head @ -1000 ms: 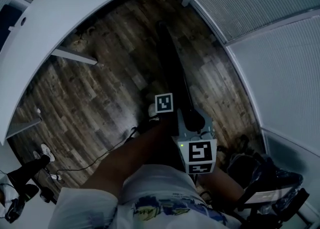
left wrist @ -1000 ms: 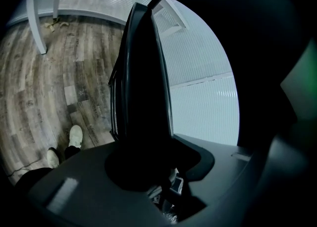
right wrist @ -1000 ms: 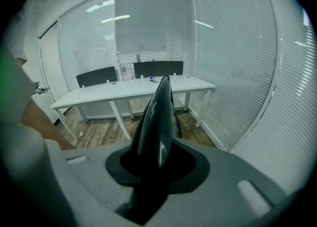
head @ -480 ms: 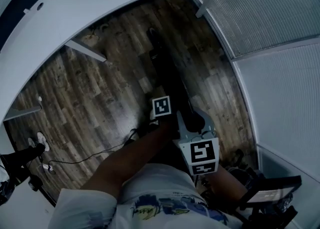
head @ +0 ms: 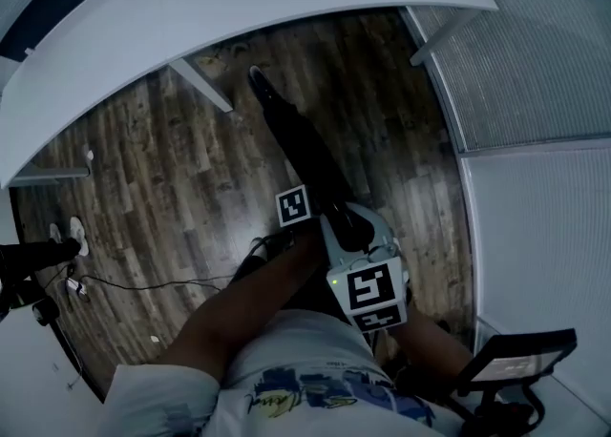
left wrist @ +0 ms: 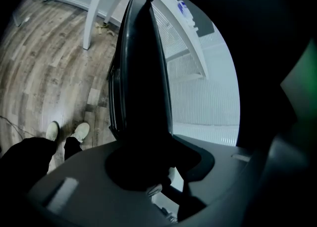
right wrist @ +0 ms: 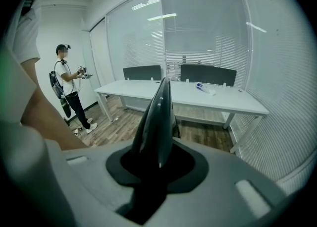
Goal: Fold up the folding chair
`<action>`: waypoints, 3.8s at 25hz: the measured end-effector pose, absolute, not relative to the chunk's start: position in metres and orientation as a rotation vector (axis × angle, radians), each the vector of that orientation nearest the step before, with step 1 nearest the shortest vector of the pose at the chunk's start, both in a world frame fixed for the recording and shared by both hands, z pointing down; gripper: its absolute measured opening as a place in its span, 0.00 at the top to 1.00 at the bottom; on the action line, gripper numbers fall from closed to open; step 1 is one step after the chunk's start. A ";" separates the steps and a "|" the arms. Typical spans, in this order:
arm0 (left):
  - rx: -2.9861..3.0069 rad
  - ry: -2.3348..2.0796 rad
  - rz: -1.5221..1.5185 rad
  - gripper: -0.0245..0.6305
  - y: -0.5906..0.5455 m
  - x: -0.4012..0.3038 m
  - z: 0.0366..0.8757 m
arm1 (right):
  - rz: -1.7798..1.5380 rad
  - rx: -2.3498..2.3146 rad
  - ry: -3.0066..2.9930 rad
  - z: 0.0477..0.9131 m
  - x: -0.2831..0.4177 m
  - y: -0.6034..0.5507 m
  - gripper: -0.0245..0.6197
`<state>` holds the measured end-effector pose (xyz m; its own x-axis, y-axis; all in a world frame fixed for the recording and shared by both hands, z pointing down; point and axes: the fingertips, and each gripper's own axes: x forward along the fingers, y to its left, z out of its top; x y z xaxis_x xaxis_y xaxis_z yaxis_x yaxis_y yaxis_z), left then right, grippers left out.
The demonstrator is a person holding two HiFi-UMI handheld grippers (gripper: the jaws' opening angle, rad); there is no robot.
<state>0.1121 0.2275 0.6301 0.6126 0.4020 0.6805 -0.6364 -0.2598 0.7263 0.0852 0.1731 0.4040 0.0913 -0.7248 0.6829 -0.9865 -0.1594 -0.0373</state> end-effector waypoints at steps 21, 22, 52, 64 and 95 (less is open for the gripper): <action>1.382 -0.572 0.661 0.76 0.027 0.001 0.628 | 0.688 1.431 -2.058 0.397 -0.033 -0.010 0.83; 1.371 -0.584 0.650 0.76 0.019 -0.003 0.630 | 0.687 1.409 -2.070 0.399 -0.037 -0.018 0.84; 1.090 -0.977 0.248 0.76 -0.166 0.033 0.673 | 0.536 0.721 -2.365 0.443 0.007 -0.190 0.83; 1.008 -1.007 0.194 0.76 -0.209 0.086 0.685 | 0.509 0.552 -2.430 0.454 0.068 -0.233 0.83; 1.085 -0.975 0.139 0.68 -0.275 0.123 0.683 | 0.587 0.509 -2.466 0.457 0.117 -0.317 0.84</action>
<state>0.1231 -0.2750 0.6834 0.5956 -0.3470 0.7245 -0.5350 0.5015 0.6800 0.1168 -0.3170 0.4574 -0.7778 -0.2274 0.5860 -0.4670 0.8330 -0.2965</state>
